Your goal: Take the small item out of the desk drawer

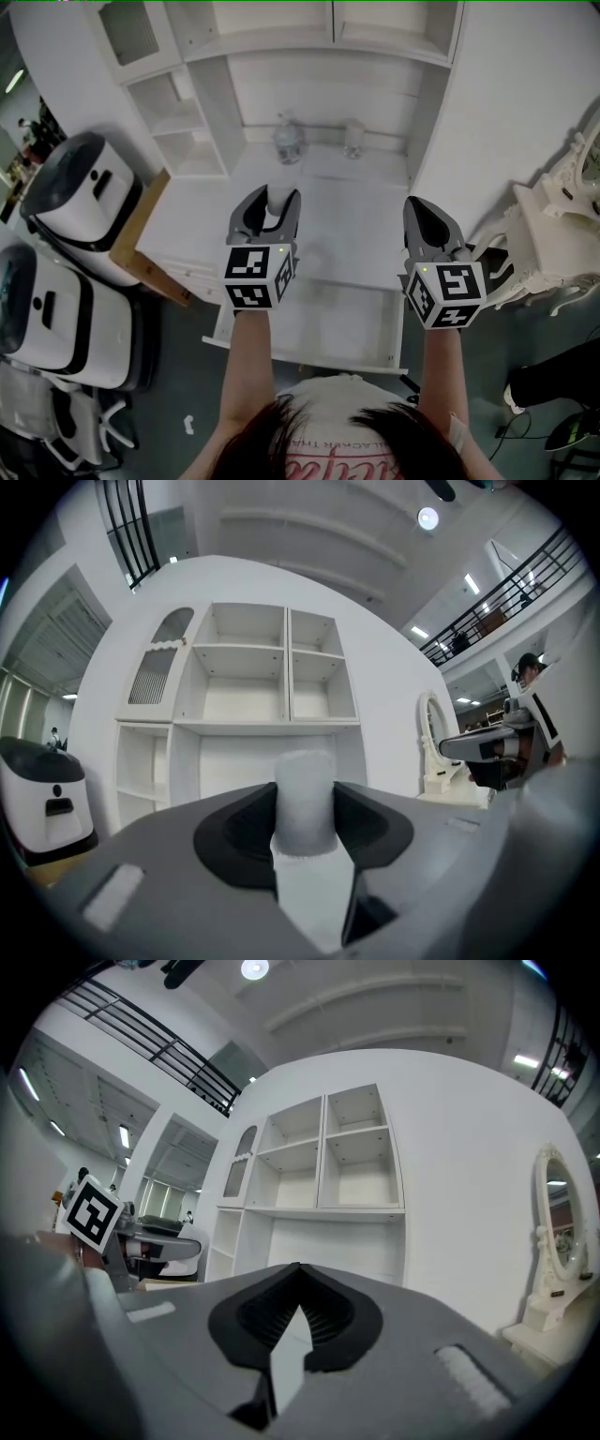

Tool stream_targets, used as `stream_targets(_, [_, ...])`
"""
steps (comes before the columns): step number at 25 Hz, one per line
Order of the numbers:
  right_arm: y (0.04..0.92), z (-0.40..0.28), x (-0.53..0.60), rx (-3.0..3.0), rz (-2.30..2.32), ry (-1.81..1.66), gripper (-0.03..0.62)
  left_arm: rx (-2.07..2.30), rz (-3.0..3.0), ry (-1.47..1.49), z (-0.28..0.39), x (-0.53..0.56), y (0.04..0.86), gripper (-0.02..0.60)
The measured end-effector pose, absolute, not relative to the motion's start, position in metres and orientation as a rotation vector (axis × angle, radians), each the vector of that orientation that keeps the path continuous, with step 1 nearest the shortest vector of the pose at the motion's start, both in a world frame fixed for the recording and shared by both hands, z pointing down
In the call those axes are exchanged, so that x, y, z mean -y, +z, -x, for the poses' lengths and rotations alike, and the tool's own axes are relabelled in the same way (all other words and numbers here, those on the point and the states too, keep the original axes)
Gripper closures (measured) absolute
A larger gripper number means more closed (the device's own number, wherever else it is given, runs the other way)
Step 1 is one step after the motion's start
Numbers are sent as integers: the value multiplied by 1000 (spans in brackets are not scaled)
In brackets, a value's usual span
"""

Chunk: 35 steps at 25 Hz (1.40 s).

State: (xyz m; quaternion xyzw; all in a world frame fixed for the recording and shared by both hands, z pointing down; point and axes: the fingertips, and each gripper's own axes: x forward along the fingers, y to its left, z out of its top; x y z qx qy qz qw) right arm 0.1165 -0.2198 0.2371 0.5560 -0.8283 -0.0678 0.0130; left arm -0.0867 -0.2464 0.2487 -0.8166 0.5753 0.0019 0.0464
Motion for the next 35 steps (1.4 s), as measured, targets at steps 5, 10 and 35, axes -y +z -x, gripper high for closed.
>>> stream_targets(5, [230,-120,219,2589,-1756,-243,592,-1719,2456,91,88,240,228,390])
stream_targets(10, [216,-125,215,2586,-1793,-360,592,-1655,2382,118,85,232,209,390])
stream_targets(35, [175,-128,208,2585,-1822,-553,592,-1605,2202,185,104,216,161,388])
